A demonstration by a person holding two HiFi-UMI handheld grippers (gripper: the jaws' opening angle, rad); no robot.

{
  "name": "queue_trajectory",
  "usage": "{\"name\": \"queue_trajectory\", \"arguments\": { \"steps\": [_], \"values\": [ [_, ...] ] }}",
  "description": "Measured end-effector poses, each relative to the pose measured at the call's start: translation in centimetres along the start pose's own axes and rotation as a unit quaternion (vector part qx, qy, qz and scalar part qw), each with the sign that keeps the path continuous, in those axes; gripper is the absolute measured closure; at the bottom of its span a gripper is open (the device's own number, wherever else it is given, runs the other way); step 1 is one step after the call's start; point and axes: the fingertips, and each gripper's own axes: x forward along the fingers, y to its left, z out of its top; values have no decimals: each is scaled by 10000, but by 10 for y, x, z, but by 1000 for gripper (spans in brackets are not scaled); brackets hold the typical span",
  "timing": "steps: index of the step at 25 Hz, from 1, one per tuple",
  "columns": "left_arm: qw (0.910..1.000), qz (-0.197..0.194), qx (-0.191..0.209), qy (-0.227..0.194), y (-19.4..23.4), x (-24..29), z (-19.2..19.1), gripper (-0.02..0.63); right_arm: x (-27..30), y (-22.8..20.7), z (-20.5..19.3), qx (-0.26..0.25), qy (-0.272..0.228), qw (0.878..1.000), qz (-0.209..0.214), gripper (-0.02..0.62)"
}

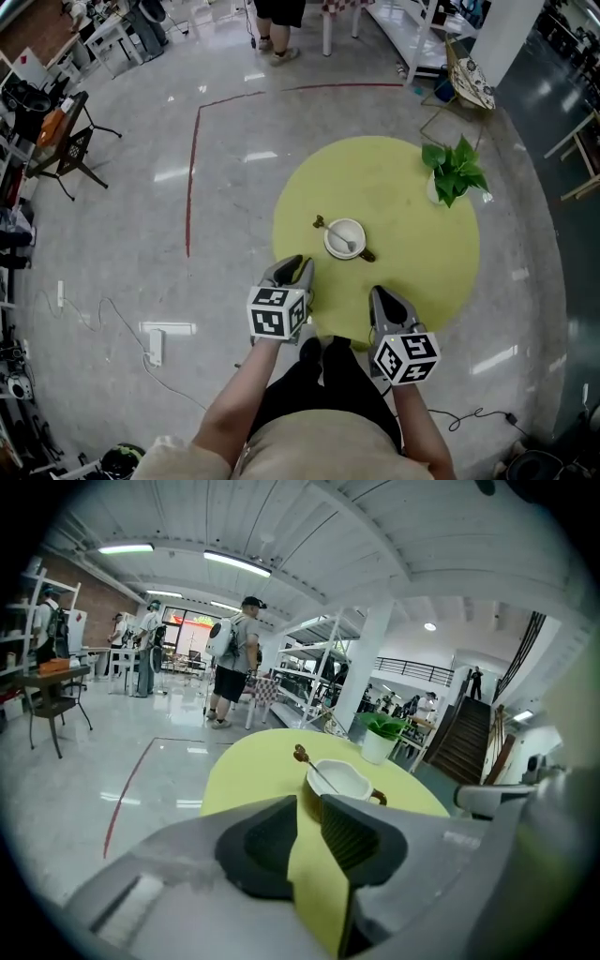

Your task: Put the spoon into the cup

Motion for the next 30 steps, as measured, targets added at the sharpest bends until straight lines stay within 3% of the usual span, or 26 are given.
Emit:
{"name": "queue_trajectory", "arguments": {
  "steps": [11,21,30],
  "values": [
    [9998,-98,158,-4,0,-40,-19,604,-20,28,-15,-63,-69,9999,-95,594],
    [9978,-391,532,-113,-10,-78,-25,604,-45,47,-32,-48,-199,9991,-381,594],
    [9970,-364,639,-259,-6,-106,-26,604,-59,56,-40,-36,-212,9989,-423,594]
  ]
}}
